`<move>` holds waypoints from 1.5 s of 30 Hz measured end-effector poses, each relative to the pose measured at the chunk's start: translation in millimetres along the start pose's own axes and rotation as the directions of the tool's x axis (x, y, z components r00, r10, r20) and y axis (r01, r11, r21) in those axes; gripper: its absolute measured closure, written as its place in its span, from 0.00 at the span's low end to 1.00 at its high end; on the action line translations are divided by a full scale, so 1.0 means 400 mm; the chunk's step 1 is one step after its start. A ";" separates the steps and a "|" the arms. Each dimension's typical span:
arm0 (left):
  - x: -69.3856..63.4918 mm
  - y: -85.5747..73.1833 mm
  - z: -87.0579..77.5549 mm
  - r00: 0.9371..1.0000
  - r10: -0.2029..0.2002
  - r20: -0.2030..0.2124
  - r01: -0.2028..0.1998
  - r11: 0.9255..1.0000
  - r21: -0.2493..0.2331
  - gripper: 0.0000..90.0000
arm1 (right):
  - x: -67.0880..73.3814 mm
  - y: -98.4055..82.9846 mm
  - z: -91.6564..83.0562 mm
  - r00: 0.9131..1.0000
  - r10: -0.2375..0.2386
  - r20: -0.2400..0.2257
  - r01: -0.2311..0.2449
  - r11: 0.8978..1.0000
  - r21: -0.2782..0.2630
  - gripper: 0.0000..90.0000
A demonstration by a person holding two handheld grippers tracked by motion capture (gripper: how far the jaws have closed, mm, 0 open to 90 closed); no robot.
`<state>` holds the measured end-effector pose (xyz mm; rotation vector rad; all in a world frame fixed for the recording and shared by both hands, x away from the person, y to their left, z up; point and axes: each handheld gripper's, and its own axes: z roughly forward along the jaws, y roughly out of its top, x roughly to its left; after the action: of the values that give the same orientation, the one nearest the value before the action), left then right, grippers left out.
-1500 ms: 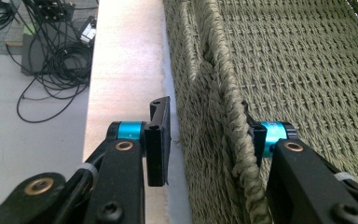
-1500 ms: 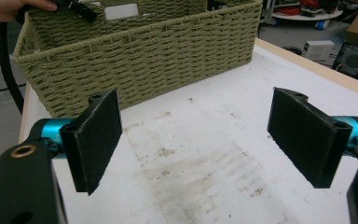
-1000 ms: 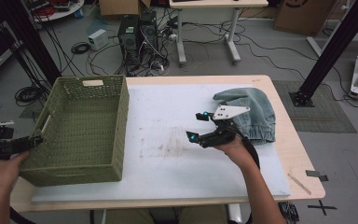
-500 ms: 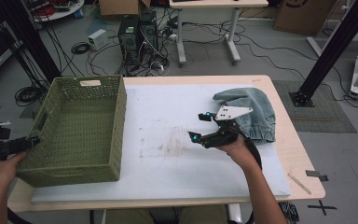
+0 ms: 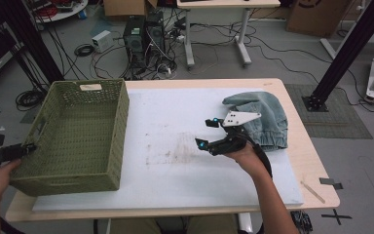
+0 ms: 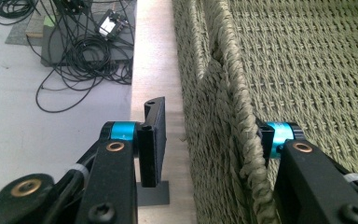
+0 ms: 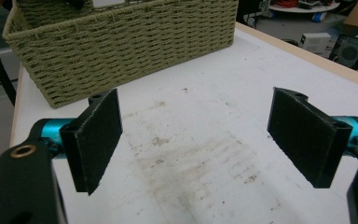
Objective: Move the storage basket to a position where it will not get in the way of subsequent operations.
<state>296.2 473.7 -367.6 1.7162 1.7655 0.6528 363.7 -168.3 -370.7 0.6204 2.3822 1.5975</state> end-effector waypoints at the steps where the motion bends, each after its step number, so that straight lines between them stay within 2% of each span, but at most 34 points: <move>1: 0.002 0.000 0.000 1.000 0.001 0.000 -0.001 1.000 0.000 0.64 | 0.001 0.000 0.001 1.000 0.001 0.001 -0.001 1.000 -0.001 0.20; 17: 0.037 0.000 -0.004 1.000 -0.011 -0.029 0.011 1.000 0.008 0.62 | -0.001 -0.006 -0.003 1.000 0.005 0.003 -0.005 1.000 0.000 0.20; 31: 0.052 0.006 -0.002 0.999 0.015 -0.050 -0.014 1.000 0.019 0.61 | -0.004 -0.009 0.000 1.000 0.009 0.003 -0.009 1.000 0.001 0.20; 36: 0.049 0.004 -0.003 0.999 0.020 -0.043 -0.019 1.000 0.007 0.61 | -0.003 -0.009 0.003 1.000 0.010 0.002 -0.010 1.000 0.003 0.20; 42: 0.057 -0.005 -0.004 1.000 0.013 0.011 -0.012 0.999 -0.040 0.60 | -0.003 -0.008 0.005 1.000 0.009 0.000 -0.009 1.000 0.001 0.20; 45: 0.058 -0.007 -0.004 1.000 0.014 0.023 -0.013 0.999 -0.053 0.60 | -0.001 -0.007 0.007 1.000 0.008 -0.004 -0.008 1.000 0.001 0.20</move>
<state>293.2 496.7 -370.2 1.6948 1.7070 0.6764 364.4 -167.3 -374.4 0.6282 2.3865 1.6029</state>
